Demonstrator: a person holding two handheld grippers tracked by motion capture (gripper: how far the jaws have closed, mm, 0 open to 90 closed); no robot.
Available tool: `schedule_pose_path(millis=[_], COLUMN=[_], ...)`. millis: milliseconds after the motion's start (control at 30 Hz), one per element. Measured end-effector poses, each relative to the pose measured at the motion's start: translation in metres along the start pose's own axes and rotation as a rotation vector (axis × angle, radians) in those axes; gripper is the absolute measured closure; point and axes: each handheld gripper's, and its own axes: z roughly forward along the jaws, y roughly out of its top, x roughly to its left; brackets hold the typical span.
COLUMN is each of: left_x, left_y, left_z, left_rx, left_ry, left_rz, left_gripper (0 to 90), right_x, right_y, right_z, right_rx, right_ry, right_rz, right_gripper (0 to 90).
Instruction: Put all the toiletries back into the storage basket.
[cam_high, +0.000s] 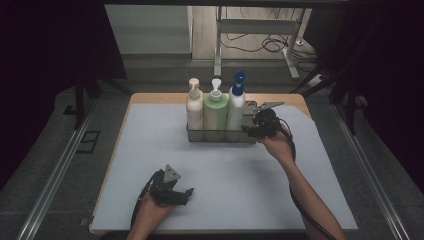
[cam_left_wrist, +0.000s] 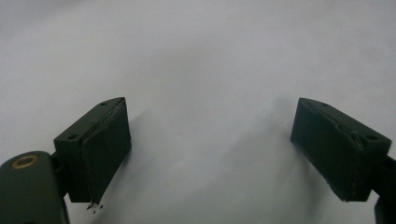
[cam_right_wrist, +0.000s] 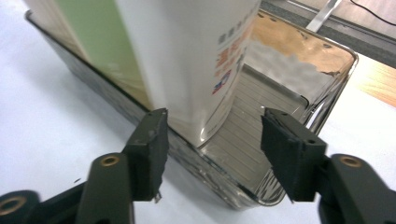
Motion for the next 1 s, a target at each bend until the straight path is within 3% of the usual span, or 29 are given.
schedule_pose_path(millis=[233,800,933,967,1000], left_x=[0.0,0.0,0.0,0.0,0.0], left_y=[0.0,0.0,0.0,0.0,0.0], left_z=[0.0,0.0,0.0,0.0,0.0], left_rx=[0.0,-0.001,-0.001,-0.001,-0.001], left_ry=[0.001,0.001,0.002,0.002,0.002], left_rz=[0.0,0.0,0.0,0.001,0.001], left_gripper=[12.0,12.0,12.0,12.0,12.0], right_x=[0.005,0.017,0.02,0.022,0.023], right_y=[-0.002,-0.015,-0.02,-0.023,-0.024], right_z=[-0.009,-0.039,-0.046,-0.048,-0.049], right_rx=[0.0,-0.002,0.003,0.011,0.017], right_ry=[0.014,0.064,0.072,0.066,0.059], right_rz=[-0.019,-0.072,-0.082,-0.087,-0.093], right_gripper=[28.2,15.0,9.4,0.3,0.0])
